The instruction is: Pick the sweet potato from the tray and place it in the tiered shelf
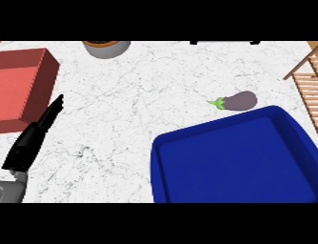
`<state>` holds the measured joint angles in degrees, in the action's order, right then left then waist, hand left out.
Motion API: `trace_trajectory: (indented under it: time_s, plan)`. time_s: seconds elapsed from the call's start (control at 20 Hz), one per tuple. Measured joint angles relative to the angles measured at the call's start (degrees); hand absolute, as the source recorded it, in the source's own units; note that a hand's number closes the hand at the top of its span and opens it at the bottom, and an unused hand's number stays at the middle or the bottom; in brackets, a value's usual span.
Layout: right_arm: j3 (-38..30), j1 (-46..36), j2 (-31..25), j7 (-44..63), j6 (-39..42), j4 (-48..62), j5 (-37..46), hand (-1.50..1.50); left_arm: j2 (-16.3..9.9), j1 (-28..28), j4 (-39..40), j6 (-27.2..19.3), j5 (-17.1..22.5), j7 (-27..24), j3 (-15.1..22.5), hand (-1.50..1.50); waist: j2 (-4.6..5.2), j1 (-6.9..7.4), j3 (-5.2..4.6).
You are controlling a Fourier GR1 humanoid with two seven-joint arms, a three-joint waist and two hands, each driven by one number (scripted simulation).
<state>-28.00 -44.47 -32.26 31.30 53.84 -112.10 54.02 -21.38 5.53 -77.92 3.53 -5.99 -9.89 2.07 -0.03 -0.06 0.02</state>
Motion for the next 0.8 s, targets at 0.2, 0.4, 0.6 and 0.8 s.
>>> trace_trajectory:
  time_s: [0.2,0.4,0.6,0.8]
  plan:
    - [-1.77,4.23,-0.82,-3.85,-3.14,2.73,-1.97,1.50,0.78,0.30,-0.58,-0.05,-0.93,0.95,-0.09,0.00,0.02,0.05,-0.01]
    - [-2.10,9.93,0.32,-7.68,-8.10,4.59,-2.67,1.50,1.08,-0.15,-1.74,0.43,-1.19,1.60,-0.66,0.00,0.03,0.12,0.00]
    - [-1.88,14.49,0.33,-11.73,-14.17,8.54,-2.02,1.50,1.38,0.80,-1.13,0.94,-1.68,1.58,-1.52,0.00,0.08,0.14,0.00]
    - [-1.63,18.91,0.08,-14.50,-19.34,11.51,-0.42,1.50,2.75,0.42,-1.95,0.39,-3.02,2.42,-1.15,0.00,0.06,0.15,0.00]
